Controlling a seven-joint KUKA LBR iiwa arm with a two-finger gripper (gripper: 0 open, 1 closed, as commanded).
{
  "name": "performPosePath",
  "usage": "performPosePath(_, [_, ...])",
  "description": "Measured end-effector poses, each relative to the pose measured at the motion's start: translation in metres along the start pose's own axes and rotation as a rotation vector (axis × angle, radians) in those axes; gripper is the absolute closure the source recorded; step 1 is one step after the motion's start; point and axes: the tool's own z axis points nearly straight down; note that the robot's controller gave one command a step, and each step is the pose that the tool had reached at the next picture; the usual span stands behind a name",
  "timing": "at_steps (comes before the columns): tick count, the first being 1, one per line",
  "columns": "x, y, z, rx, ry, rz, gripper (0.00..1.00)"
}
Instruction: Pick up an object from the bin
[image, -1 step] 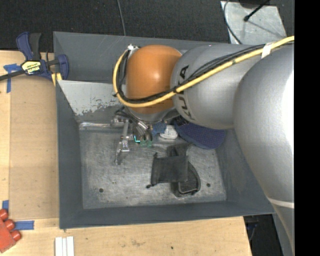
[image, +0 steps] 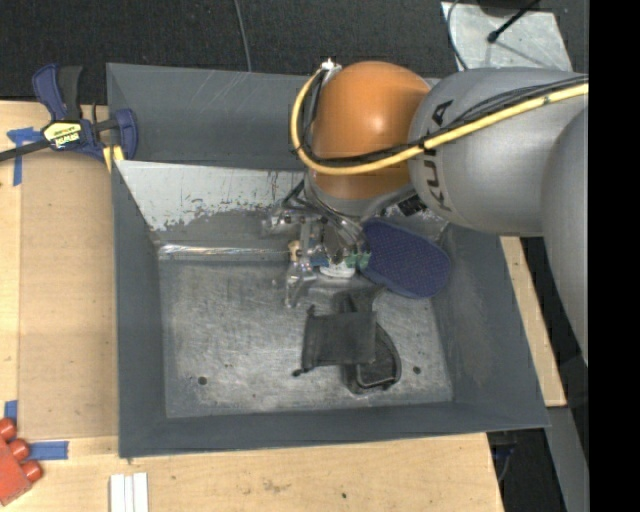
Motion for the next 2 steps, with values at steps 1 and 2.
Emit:
performPosePath(1, [0.016,-0.067,0.078,-0.002,0.009,0.056,0.00])
performPosePath(2, [0.012,-0.097,0.081,-0.005,-0.004,-0.082,0.00])
